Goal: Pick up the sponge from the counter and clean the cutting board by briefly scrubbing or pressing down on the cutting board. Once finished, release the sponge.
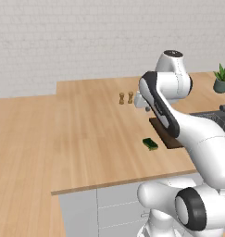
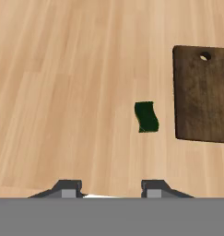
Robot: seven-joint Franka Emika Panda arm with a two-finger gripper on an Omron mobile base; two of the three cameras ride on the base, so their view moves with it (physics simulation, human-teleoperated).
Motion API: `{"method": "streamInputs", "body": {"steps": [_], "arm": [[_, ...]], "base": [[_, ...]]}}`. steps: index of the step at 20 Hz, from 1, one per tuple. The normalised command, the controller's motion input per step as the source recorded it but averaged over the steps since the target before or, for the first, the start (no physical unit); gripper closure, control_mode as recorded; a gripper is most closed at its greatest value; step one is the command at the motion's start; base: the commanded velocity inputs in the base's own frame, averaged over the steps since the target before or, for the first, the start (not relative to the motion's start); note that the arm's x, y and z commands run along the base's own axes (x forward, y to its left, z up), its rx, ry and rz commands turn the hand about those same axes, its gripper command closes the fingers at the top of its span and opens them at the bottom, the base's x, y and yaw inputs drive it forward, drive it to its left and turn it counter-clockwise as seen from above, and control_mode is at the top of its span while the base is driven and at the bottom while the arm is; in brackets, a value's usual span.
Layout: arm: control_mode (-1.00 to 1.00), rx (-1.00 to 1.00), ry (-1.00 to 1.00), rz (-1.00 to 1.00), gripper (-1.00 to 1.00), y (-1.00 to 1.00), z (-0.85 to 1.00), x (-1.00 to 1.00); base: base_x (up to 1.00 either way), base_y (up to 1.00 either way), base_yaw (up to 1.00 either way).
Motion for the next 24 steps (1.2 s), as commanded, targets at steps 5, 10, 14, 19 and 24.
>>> {"method": "streamInputs", "body": {"steps": [5,10,14,19,24], "arm": [[-1.0,-0.02,0.0,0.0,-1.0,-0.24,-0.2,0.0],[-1.0,-0.03,0.0,0.0,-1.0,-0.52,-0.43,0.0],[-1.0,0.0,0.0,0.0,-1.0,-0.53,-0.44,0.0],[-1.0,0.0,0.0,0.0,-1.0,-0.36,-0.46,0.0],[-1.0,0.0,0.0,0.0,-1.0,-0.11,-0.59,0.14]], "base": [[0.0,0.0,0.0],[0.0,0.0,0.0],[0.0,0.0,0.0],[0.0,0.0,0.0],[0.0,0.0,0.0]]}}
